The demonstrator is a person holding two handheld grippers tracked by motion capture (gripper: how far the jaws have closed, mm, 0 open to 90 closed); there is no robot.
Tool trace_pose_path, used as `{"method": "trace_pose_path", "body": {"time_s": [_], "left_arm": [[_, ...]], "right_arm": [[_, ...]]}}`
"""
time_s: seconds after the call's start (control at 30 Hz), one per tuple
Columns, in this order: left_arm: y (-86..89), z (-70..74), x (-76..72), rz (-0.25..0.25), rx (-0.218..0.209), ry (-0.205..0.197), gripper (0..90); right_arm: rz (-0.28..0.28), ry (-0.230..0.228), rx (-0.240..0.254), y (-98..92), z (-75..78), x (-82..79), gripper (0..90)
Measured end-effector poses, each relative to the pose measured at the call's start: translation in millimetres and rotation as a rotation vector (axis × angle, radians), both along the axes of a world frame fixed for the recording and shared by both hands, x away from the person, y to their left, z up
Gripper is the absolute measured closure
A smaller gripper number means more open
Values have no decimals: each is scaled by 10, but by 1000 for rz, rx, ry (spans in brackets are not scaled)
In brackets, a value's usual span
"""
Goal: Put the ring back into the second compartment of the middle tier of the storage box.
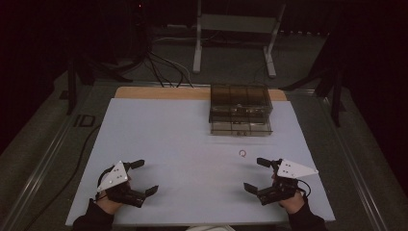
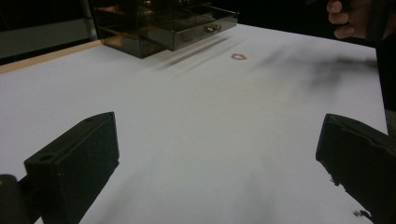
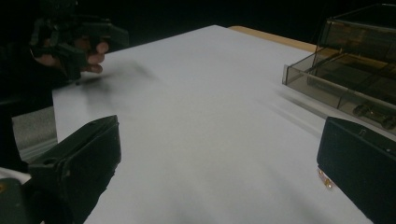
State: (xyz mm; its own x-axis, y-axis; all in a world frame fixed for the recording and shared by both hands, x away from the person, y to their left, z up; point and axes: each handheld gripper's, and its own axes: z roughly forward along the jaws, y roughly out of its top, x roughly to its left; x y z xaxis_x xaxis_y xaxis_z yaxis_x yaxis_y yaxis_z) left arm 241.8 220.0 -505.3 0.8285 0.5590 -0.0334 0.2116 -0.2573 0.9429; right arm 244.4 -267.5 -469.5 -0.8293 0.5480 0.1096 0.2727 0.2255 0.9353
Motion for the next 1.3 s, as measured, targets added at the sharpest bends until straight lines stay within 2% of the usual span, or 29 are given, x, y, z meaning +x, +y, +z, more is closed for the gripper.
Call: {"method": "trace_pose_path", "body": {"time_s": [0.23,0.5,0.53,0.83,0.93,1.1,1.3], "left_arm": [[-5,-4,1,0,5,0,8],[-6,-10,6,0,9,4,8],[-4,-7,8,0,7,4,8],[-1,-8,7,3,9,-1,8],[0,-7,9,5,10,-1,8],[2,-7,10,5,10,0,8],[3,-7,11,4,9,1,8]], "right_arm": [[-18,-10,20,0,93,60,0],[-43,-32,10,17,165,136,0],[-52,-20,25,21,182,169,0],[-73,-20,14,62,217,265,0],[-85,-13,31,57,222,309,0],[-105,-21,14,57,239,360,0],[-135,-10,2,47,224,442,0]]}}
